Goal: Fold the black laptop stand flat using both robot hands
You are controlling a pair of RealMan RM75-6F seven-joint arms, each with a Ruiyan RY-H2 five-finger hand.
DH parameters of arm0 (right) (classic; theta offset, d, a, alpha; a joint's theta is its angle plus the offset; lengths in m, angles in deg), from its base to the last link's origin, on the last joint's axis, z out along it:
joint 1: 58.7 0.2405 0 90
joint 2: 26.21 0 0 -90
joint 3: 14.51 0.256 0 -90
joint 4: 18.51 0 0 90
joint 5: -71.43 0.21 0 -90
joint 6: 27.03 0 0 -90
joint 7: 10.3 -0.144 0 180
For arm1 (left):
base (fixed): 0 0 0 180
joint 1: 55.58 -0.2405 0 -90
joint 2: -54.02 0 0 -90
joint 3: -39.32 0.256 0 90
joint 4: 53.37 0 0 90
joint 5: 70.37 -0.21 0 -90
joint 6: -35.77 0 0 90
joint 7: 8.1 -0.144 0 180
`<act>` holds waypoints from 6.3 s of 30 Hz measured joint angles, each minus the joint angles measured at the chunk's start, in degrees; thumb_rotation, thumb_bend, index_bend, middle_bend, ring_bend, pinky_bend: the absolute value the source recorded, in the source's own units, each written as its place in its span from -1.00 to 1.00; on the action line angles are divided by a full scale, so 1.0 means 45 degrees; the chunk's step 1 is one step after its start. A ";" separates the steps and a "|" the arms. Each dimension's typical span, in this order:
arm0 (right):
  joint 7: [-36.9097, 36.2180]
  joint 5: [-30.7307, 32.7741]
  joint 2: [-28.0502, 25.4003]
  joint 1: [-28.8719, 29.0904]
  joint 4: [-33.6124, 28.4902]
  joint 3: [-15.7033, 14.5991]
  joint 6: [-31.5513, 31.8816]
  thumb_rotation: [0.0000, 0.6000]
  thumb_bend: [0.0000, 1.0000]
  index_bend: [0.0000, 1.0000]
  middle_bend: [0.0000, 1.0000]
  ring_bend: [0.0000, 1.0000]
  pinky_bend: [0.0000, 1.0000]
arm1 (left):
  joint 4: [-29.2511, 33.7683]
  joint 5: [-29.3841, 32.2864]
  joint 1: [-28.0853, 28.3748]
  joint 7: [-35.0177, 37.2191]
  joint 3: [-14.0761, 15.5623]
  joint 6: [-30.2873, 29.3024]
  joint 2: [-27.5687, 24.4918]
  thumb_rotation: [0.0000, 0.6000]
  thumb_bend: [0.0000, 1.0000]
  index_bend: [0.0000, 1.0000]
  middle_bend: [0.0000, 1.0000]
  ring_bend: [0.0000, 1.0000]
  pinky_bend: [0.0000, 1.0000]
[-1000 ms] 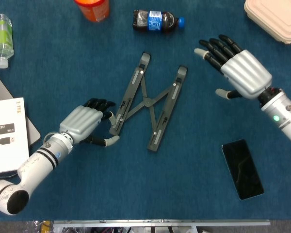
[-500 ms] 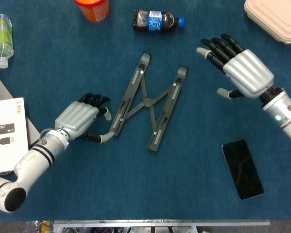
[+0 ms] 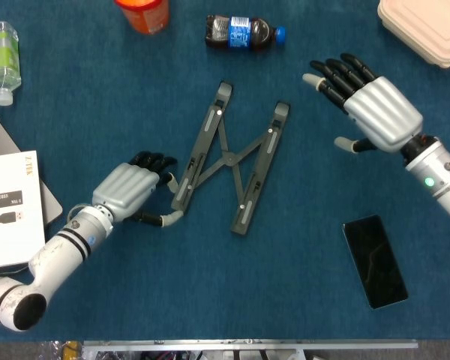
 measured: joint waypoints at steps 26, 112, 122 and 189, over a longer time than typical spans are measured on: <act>0.0454 -0.0495 0.0349 0.0307 -0.0100 -0.0329 -0.0464 1.00 -0.75 -1.00 -1.00 -1.00 -1.00 | -0.1338 -0.2661 -0.0413 -0.0144 0.0320 -0.1693 -0.0094 1.00 -0.50 -0.66 -0.85 -1.00 -1.00; 0.0038 -0.1186 0.6103 0.1846 0.6016 -0.0660 -0.0895 1.00 -0.75 -1.00 -1.00 -1.00 -1.00 | -0.3218 -0.2664 -0.0128 0.1160 -0.0477 -0.1306 0.2541 1.00 -0.50 -1.00 -1.00 -1.00 -1.00; -0.0140 -0.1148 0.6422 0.1967 0.6353 -0.0593 -0.0812 1.00 -0.75 -1.00 -1.00 -1.00 -1.00 | -0.3071 -0.2576 -0.0143 0.1310 -0.0441 -0.1193 0.2469 1.00 -0.51 -1.00 -1.00 -1.00 -1.00; 0.0268 -0.1599 0.2533 0.7090 0.1490 -0.0696 -0.6819 1.00 -1.00 -1.00 -1.00 -1.00 -1.00 | 0.1209 -0.1863 -0.3979 0.0242 -0.0421 -0.6127 -0.3528 1.00 -0.50 -1.00 -1.00 -1.00 -1.00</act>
